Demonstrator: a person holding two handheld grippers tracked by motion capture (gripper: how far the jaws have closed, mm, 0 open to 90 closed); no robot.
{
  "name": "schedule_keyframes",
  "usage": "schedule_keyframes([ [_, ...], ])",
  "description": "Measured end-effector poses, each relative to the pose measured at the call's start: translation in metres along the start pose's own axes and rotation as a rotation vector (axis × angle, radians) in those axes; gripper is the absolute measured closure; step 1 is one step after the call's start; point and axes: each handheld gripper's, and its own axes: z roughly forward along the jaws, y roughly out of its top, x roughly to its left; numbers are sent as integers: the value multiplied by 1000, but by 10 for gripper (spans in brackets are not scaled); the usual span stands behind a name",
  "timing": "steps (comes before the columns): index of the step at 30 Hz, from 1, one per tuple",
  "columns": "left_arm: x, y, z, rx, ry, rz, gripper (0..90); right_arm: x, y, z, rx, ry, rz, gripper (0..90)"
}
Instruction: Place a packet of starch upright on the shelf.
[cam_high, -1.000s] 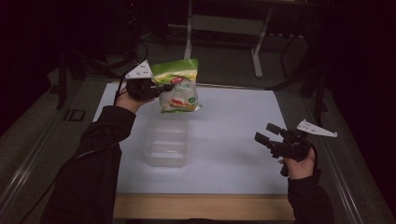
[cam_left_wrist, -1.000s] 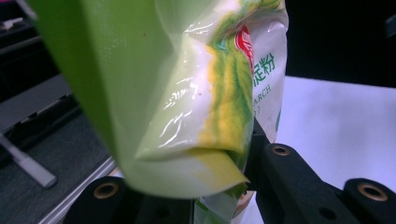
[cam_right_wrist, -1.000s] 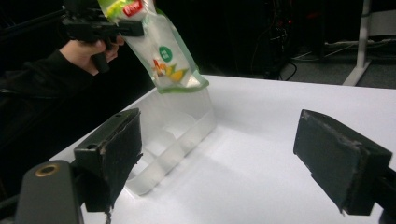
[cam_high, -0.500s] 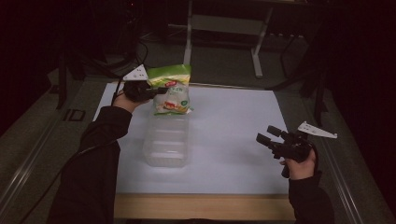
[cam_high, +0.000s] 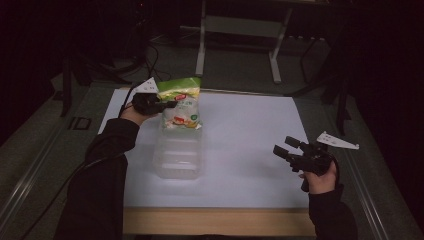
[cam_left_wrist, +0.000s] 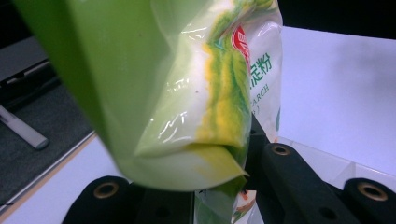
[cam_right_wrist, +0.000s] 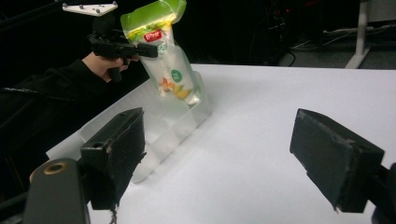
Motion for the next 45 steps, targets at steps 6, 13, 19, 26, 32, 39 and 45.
schedule_keyframes([
  [6,-5,-13,18,76,-31,-10,805,1,-5,2,10,9,2,179],
  [13,-1,-23,20,68,-47,-67,805,1,-8,4,20,16,4,179],
  [19,-4,-18,19,62,-14,-134,591,1,-7,4,21,17,0,180],
  [26,-10,-12,14,51,29,-202,124,3,-7,3,24,14,-10,179],
  [32,-15,-11,9,64,35,-219,16,4,-7,3,23,18,-12,179],
  [39,-24,-12,-10,35,88,-230,16,6,-8,4,32,23,-11,178],
  [45,-40,-11,-27,18,118,-241,16,10,-6,4,10,7,-33,171],
])
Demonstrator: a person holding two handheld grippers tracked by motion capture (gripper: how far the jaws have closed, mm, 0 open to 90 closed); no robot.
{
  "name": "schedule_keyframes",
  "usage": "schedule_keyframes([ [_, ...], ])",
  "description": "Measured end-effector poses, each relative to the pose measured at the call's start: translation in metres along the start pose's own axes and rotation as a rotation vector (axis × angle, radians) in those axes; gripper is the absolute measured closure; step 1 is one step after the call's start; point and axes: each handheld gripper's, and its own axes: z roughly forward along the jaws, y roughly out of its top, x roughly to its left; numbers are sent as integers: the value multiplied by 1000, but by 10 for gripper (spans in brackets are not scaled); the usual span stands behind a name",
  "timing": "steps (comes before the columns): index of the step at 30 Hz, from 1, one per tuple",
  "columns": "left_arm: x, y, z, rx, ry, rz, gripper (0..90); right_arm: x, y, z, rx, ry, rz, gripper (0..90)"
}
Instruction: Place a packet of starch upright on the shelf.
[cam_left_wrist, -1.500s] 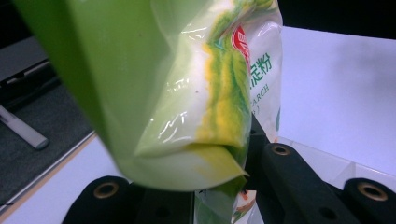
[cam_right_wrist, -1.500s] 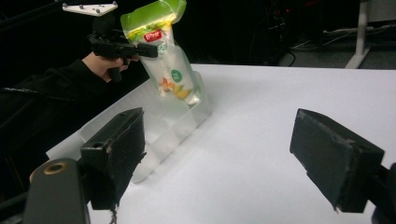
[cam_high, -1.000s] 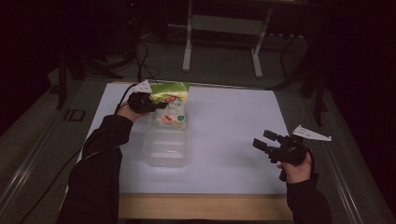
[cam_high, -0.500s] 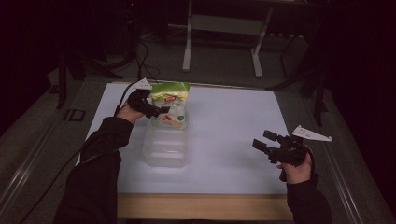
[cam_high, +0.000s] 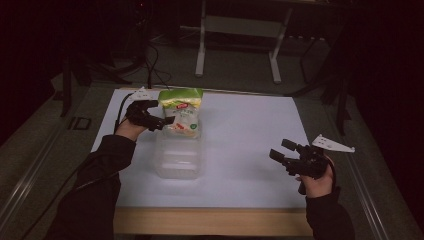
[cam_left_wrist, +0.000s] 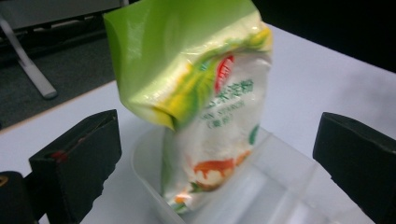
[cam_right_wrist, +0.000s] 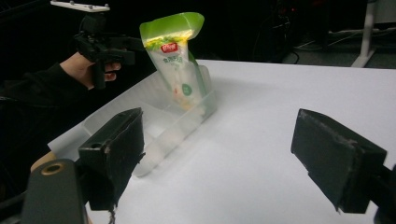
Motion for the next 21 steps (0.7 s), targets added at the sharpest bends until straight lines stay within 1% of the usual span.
schedule_keyframes([
  [1,-3,-1,-3,6,21,9,16,0,0,0,3,2,-1,170],
  [2,-5,-1,-5,2,19,11,16,1,0,0,6,-2,-7,170],
  [3,-8,-1,-8,8,12,10,16,1,0,0,7,-1,-7,170],
  [5,-14,-2,-14,-2,1,12,16,1,-1,-1,5,2,-7,170],
  [6,-14,-2,-14,-2,1,12,16,2,-1,-1,4,3,-4,170],
  [7,-21,-4,-18,-31,-7,11,16,2,-1,-2,4,3,-4,170],
  [8,-24,-5,-20,-31,-11,10,16,2,-1,-2,4,3,-4,171],
  [9,-29,-6,-22,-46,-22,5,16,2,-1,-2,3,5,-5,170],
  [10,-32,-6,-24,-50,-29,6,16,2,-2,-3,6,6,-4,170],
  [11,-36,-6,-25,-48,-25,9,16,2,-2,-3,9,4,-5,170],
  [12,-41,-6,-27,-58,-39,9,16,3,-2,-3,9,5,-6,171],
  [14,-47,-5,-29,-60,-41,9,16,3,-3,-2,8,8,-4,170],
  [16,-47,-5,-29,-60,-41,9,16,3,-3,-3,6,6,-6,171],
  [17,-59,-6,-34,-72,-50,19,16,4,-3,-4,7,7,-4,170],
  [18,-62,-6,-35,-64,-61,19,16,5,-3,-4,5,8,-5,170],
  [19,-65,-7,-35,-60,-62,16,16,5,-3,-5,1,9,-10,170],
  [20,-68,-8,-37,-62,-69,14,16,6,-3,-5,1,6,-13,170],
  [21,-71,-9,-38,-67,-81,0,16,7,-3,-6,1,4,-19,170],
])
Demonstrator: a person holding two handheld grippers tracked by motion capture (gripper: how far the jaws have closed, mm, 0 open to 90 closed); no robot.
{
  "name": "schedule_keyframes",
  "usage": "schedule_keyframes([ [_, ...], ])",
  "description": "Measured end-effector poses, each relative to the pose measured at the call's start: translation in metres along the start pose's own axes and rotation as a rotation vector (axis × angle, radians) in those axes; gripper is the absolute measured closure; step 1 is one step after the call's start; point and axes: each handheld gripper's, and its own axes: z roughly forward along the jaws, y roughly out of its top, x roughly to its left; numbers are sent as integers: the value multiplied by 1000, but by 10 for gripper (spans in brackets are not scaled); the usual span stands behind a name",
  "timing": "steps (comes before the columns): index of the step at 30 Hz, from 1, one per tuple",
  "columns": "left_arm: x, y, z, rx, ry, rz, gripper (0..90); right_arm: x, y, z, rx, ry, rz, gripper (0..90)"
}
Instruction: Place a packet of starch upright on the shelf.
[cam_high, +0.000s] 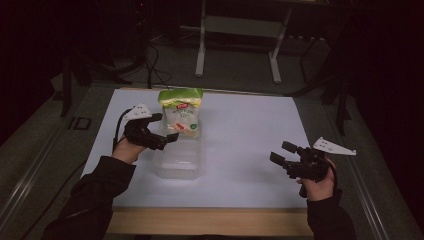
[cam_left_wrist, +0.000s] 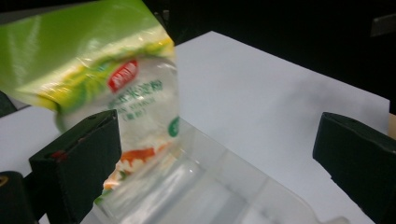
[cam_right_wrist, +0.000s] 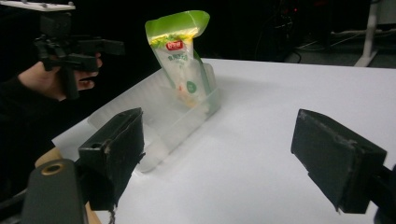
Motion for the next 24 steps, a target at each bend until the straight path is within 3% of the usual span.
schedule_keyframes([
  [1,-3,-1,-1,0,-8,-11,16,1,0,0,-2,2,-3,170],
  [4,-16,-2,-5,-10,-4,25,16,3,-1,-1,-3,1,-21,169],
  [12,-49,-5,-8,-29,-67,44,16,8,-2,-3,-43,28,-32,152],
  [20,-80,-10,-3,-34,-164,52,16,13,-7,-1,-11,29,-53,149],
  [24,-94,-11,1,-23,-178,67,16,14,-12,1,10,27,-62,149],
])
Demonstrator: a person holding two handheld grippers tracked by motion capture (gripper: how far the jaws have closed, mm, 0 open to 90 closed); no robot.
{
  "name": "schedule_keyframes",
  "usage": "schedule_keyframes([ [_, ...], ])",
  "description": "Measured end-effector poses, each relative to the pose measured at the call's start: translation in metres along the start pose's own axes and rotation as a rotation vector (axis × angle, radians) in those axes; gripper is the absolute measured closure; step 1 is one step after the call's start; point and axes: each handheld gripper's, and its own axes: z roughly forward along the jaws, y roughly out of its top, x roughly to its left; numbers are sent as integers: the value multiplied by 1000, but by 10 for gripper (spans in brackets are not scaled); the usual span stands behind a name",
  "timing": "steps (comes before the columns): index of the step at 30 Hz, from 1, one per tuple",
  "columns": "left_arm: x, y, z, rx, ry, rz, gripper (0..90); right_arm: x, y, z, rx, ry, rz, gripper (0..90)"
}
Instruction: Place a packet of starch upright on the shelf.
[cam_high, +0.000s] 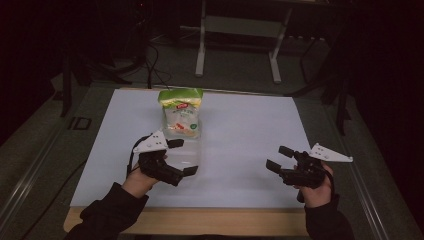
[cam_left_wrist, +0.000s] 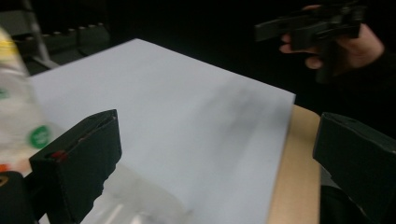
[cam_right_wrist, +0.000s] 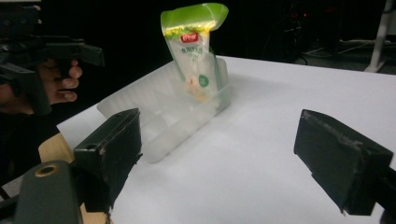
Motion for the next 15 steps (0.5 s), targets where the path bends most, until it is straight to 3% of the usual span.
schedule_keyframes([
  [6,-20,-1,13,2,-47,18,17,1,-8,2,24,7,0,149],
  [10,-32,-5,25,22,-110,34,17,2,-12,3,35,1,-9,144],
  [15,-43,-11,37,33,-143,43,17,1,-17,3,44,-30,-16,136],
])
